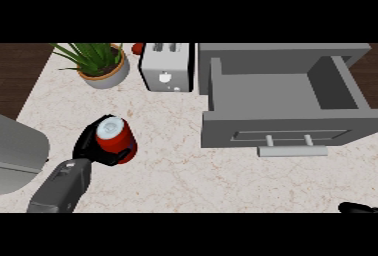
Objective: Pick up the can, place it into the drawer and close the drawer
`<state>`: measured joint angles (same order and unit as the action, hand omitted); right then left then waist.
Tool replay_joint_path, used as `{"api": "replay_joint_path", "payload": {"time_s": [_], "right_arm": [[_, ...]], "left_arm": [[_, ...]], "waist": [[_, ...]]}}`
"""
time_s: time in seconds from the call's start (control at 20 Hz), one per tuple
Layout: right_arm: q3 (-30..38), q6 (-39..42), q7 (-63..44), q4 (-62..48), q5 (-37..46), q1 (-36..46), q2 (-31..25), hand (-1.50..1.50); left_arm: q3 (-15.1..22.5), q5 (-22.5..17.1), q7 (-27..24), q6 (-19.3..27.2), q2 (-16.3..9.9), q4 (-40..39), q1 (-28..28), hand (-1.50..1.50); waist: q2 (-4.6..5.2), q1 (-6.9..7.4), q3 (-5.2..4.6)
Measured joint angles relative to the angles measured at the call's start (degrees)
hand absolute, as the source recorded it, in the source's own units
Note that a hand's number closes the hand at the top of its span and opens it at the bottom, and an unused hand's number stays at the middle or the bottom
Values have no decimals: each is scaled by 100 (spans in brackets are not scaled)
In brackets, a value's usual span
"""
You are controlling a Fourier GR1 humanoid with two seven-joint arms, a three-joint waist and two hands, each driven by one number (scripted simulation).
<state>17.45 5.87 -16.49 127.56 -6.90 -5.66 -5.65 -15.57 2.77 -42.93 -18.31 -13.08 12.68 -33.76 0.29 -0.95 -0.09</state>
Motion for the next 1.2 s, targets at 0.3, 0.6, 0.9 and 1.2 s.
{"api": "replay_joint_path", "payload": {"time_s": [0.3, 0.6, 0.9, 1.2], "right_arm": [[53, 47, 24, 60, -18, -41, -12, -150], [16, -25, 2, 69, 118, -5, 42, -150], [41, -54, -28, 199, 213, -63, 50, -150], [155, -5, -17, 214, 137, -120, 15, -150]], "left_arm": [[-212, -259, 108, 795, 511, 118, -232, 150], [-289, -506, 436, 1441, 954, 548, -492, 150], [77, -597, 1176, 1741, 1176, 1287, -742, 150], [575, -722, 2302, 2093, 1273, 2286, -1158, 150]], "waist": [[-11, 16, 4], [-25, 52, 7], [-47, 77, 10], [-69, 108, 12]]}}
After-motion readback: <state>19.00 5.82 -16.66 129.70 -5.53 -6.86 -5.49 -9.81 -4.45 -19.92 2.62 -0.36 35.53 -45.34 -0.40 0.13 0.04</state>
